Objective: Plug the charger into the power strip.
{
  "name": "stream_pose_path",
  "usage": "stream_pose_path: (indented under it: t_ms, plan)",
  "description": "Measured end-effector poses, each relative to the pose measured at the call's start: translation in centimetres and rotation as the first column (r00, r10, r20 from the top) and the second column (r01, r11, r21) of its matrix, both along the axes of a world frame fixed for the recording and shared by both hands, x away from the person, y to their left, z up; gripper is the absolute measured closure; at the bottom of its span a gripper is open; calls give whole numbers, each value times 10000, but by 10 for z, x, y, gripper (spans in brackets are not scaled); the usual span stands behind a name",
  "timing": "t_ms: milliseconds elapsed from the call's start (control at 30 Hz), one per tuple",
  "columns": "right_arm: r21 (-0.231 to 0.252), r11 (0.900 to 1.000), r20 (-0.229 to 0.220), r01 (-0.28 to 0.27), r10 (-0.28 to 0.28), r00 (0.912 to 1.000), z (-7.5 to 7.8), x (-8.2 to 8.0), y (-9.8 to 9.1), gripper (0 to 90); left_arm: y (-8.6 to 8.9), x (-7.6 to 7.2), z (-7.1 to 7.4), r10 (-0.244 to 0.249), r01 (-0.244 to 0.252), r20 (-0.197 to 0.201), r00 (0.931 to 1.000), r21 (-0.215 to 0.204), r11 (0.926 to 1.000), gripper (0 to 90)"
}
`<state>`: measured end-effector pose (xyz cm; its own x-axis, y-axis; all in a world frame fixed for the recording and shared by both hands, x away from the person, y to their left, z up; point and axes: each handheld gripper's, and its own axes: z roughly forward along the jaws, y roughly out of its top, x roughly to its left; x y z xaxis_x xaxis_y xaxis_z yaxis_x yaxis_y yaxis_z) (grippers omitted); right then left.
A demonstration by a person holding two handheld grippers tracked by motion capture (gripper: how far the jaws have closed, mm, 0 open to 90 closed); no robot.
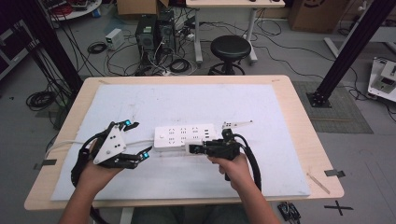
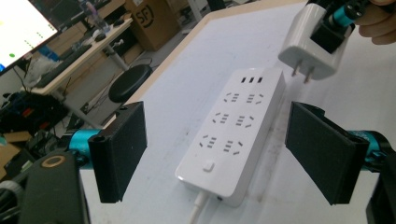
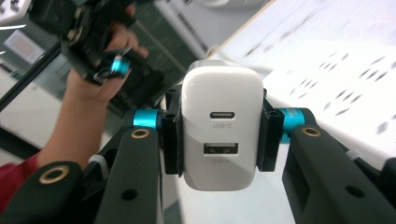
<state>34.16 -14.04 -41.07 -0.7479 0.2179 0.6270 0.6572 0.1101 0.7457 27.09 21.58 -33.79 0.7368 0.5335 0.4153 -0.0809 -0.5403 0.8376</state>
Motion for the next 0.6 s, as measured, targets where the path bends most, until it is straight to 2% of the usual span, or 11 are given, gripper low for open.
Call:
stream_pose_path:
  t_ms: [100, 200, 233, 267, 300, 367, 400, 433, 467, 533, 600]
  plan:
    - [112, 9972, 470, 739, -743, 9961, 1, 9, -1, 631, 8, -1, -2, 161, -161, -60, 9999, 37, 9999, 208]
    - [165, 9945, 719, 1035, -1044, 9919, 3, 14, -1, 631, 15, -4, -3, 351, -350, -103, 9993, 41, 9994, 208]
    - [180, 9905, 1385, 1363, -1375, 9808, 5, 17, -1, 631, 17, -4, -4, 370, -370, -114, 9993, -9, 9993, 208]
    - [180, 9905, 1385, 1363, -1375, 9808, 5, 17, -1, 631, 19, -5, -5, 385, -386, -137, 9992, -72, 9992, 208]
    - [73, 9869, 1942, 1614, -1597, 9679, 7, 19, -2, 630, 22, -6, -7, 417, -418, -200, 9989, -74, 9991, 208]
    - [-44, 9866, 2212, 1629, -1579, 9624, 8, 20, -2, 630, 23, -6, -8, 440, -442, -192, 9988, -88, 9990, 208]
    - [-170, 9855, 2617, 1688, -1585, 9520, 9, 21, -2, 630, 24, -6, -9, 486, -487, -214, 9986, -65, 9988, 208]
    - [-629, 9804, 3434, 1866, -1543, 9264, 13, 21, -2, 631, 24, -6, -9, 516, -518, -248, 9984, -70, 9986, 208]
    - [-629, 9804, 3434, 1866, -1543, 9264, 13, 21, -2, 631, 25, -6, -10, 518, -520, -247, 9984, -99, 9986, 208]
    - [-1209, 9716, 4119, 2034, -1374, 9008, 17, 21, 0, 631, 26, -5, -11, 534, -537, -287, 9982, -107, 9985, 208]
    - [-1877, 9608, 4472, 2039, -1012, 8887, 23, 23, 2, 631, 27, -4, -12, 556, -559, -313, 9980, -87, 9984, 208]
